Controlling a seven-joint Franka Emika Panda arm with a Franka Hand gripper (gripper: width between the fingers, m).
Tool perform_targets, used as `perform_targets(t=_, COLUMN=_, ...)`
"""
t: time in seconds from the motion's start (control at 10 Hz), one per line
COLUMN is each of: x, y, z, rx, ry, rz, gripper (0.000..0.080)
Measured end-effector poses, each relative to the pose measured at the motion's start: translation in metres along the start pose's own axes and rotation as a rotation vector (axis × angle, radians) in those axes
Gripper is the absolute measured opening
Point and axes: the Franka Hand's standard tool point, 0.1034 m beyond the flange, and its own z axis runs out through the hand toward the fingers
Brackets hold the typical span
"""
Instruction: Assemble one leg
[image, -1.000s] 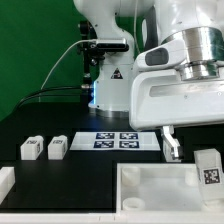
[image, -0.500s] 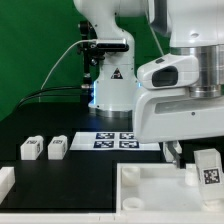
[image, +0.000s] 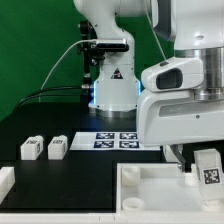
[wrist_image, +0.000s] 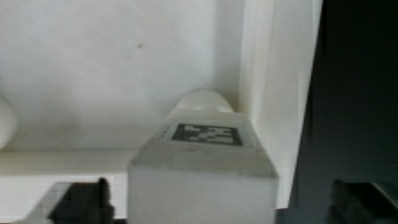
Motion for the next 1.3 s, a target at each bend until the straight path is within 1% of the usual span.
perform_targets(t=0.1, x=-0.0001, y=0.0, z=0.0001, rx=0.0, ry=0.0, rz=0.0, gripper=0.0378)
perform_targets(t=0.2, x=-0.0001, y=0.0001, z=0.0003, rx=0.0, ry=0.0, rz=0.0, gripper=0.0378)
perform_targets(t=0.3, x=-0.0001, y=0.0001, z=0.0003, rx=0.0, ry=0.0, rz=0.009, gripper=0.029)
perform_targets(t=0.6, x=0.0, y=0.0, z=0.0005, rx=0.001, ry=0.0, rz=0.08, gripper=0.029)
perform_targets(t=0.8, x=0.0024, y=0.0006, z=0.0015, rx=0.025, ry=-0.006, rz=0.465, gripper=0.029)
perform_targets(t=0.9, x=0.0027, y=0.0017, z=0.0021, rx=0.042, ry=-0.008, rz=0.674, gripper=0.029)
perform_targets(t=1.0, x=0.0024, y=0.0046, z=0.0024, rx=0.084, ry=-0.012, rz=0.867, gripper=0.0291)
perform_targets(t=1.1, x=0.0027, y=0.0064, z=0.0023, rx=0.1, ry=-0.011, rz=0.908, gripper=0.0291)
perform_targets(t=1.3, x=0.0026, y=0.0059, z=0.0021, rx=0.101, ry=-0.02, rz=1.084, gripper=0.0291)
